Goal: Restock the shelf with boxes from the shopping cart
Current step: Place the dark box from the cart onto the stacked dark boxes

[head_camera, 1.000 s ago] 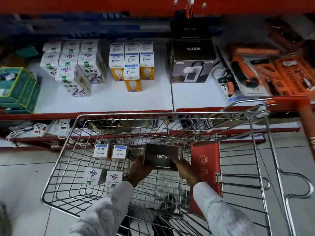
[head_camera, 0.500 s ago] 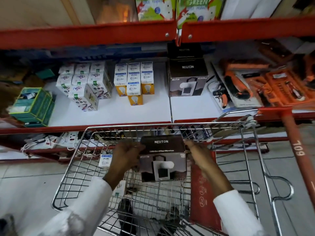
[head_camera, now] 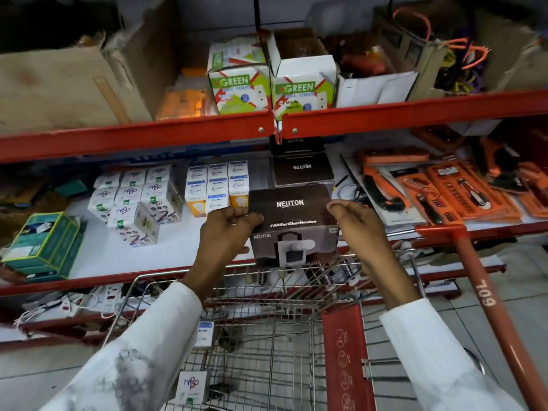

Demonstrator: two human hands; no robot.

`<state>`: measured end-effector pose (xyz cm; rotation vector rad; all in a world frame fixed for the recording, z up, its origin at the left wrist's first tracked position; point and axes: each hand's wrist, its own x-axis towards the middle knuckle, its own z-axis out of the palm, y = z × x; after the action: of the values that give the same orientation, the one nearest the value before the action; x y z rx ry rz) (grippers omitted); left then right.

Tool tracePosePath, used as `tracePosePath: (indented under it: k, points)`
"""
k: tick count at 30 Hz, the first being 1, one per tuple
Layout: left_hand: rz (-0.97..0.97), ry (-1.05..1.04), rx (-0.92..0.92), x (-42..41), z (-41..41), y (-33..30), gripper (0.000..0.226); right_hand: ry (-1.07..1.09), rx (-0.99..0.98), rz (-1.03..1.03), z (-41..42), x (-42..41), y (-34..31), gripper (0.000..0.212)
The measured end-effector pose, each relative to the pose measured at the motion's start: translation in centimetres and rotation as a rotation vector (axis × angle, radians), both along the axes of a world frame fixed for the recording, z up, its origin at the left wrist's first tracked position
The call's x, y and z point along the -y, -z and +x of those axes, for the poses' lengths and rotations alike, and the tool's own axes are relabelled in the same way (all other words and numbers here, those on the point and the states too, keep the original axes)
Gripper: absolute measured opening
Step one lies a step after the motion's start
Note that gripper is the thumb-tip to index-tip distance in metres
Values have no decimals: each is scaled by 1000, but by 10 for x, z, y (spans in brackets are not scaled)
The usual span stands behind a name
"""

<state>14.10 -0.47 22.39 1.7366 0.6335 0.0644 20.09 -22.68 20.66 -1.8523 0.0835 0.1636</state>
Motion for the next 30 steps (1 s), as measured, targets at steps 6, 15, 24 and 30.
tracePosePath:
  k: [6, 15, 24, 30]
  points:
    - [-128, 68, -88, 24, 48, 25, 31, 12, -27, -141, 37, 6, 23, 20]
    - [-182, 145, -97, 37, 74, 54, 13, -74, -31, -304, 57, 11, 46, 24]
    - [436, 348, 74, -9, -11, 72, 74, -178, 347, -937, -25, -22, 65, 78]
    - [797, 469, 13, -84, -103, 110, 70, -329, 484, -946, -88, -69, 106, 80]
